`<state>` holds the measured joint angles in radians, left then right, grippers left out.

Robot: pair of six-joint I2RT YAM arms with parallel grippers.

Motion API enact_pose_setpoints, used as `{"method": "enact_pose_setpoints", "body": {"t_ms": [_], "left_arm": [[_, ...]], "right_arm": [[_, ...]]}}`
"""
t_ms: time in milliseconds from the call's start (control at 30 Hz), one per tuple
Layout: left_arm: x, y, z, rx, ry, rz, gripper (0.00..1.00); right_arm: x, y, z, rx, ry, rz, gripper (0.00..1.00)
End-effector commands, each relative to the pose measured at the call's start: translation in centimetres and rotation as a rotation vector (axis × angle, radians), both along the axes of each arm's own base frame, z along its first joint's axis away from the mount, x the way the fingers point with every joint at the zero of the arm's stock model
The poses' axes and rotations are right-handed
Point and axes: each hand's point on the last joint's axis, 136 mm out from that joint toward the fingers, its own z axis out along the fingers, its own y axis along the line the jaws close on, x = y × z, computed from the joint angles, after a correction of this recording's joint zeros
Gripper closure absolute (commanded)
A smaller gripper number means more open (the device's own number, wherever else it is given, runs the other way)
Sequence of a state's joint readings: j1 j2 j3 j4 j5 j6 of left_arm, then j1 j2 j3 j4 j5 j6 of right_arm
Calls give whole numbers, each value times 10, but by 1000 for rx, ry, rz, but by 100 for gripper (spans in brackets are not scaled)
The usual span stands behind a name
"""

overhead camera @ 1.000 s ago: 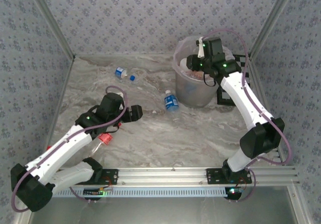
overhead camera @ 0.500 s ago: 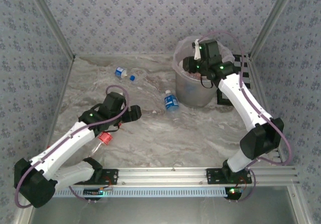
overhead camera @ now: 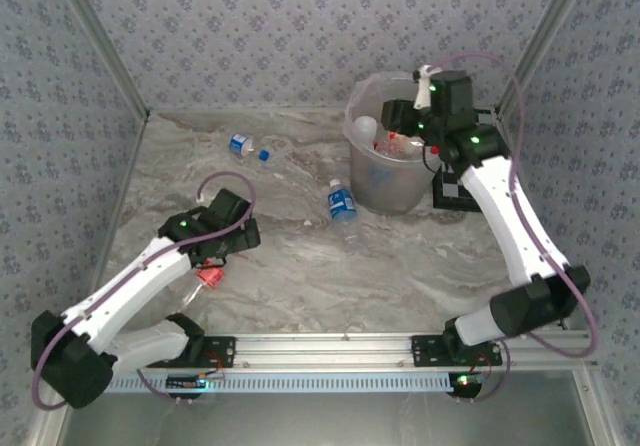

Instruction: Put the plastic bottles in the bin

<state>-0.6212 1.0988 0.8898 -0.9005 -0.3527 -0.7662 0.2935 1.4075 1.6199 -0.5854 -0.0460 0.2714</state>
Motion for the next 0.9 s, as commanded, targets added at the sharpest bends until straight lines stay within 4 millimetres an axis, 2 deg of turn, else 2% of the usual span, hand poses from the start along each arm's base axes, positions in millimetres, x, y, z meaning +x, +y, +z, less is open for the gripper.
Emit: {"method": "enact_pose_setpoints", "body": {"t_ms": [0, 133, 267, 533, 667, 867], "left_arm": [[1, 16, -5, 166, 69, -38, 0], [9, 15, -17, 258, 138, -82, 0], [18, 21, -23, 346, 188, -73, 0], [10, 14, -58, 319, 349, -100, 1], [3, 13, -67, 315, 410, -105, 2], [4, 16, -80, 356, 444, -107, 13]], "right_arm": [[-26, -20, 5, 8, 8, -37, 36], [-45, -34, 5, 35, 1, -61, 34], [-55, -47, 1, 52, 10, -86, 34], [-61, -64, -3, 82, 10, -120, 33], [-62, -69, -6, 83, 18, -130, 33], [-62, -73, -5, 100, 15, -132, 33]]}}
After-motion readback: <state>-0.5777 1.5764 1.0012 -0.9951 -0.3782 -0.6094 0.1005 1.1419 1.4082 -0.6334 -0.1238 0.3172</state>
